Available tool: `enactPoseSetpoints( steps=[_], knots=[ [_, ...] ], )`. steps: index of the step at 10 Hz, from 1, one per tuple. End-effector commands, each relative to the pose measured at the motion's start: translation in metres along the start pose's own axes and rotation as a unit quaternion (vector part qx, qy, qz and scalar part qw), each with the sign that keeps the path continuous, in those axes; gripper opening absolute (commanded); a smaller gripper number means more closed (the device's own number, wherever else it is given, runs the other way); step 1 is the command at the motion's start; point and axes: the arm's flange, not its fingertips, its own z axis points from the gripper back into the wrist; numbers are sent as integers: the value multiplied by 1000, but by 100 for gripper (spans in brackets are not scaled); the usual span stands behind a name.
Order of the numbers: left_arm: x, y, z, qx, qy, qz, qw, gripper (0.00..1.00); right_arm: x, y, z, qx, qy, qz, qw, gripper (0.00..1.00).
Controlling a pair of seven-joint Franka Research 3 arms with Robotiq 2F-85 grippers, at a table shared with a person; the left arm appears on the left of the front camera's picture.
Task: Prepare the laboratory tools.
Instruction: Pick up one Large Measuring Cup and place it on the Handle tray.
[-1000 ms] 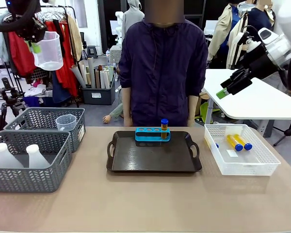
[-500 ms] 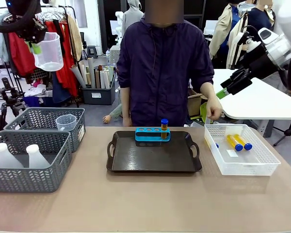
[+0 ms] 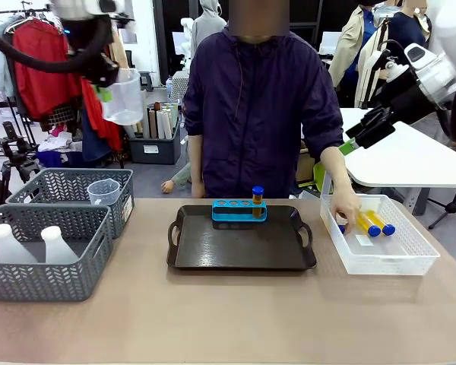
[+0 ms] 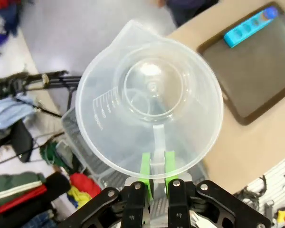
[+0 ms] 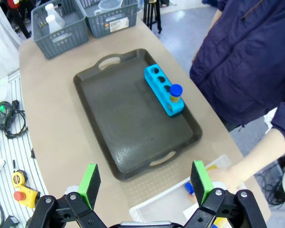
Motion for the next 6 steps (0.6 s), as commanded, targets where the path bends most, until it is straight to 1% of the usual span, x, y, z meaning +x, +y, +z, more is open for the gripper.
enactPoseSetpoints(
  steps=[1, 3, 4, 5, 6],
  knots=[
    [13, -38, -18, -19, 6, -74, 997, 0, 1, 0, 0, 3, -7, 1, 1000, 100],
    [29, -84, -33, -36, -17, -142, 989, 0, 1, 0, 0, 3, -7, 1, 1000, 100],
    [38, -104, -40, -50, -32, -177, 982, 0, 1, 0, 0, 3, -7, 1, 1000, 100],
    [45, -127, -46, -55, -43, -217, 974, 0, 1, 0, 0, 3, -7, 1, 1000, 100],
    [52, -152, -57, -76, -39, -258, 962, 0, 1, 0, 0, 3, -7, 1, 1000, 100]
  ],
)
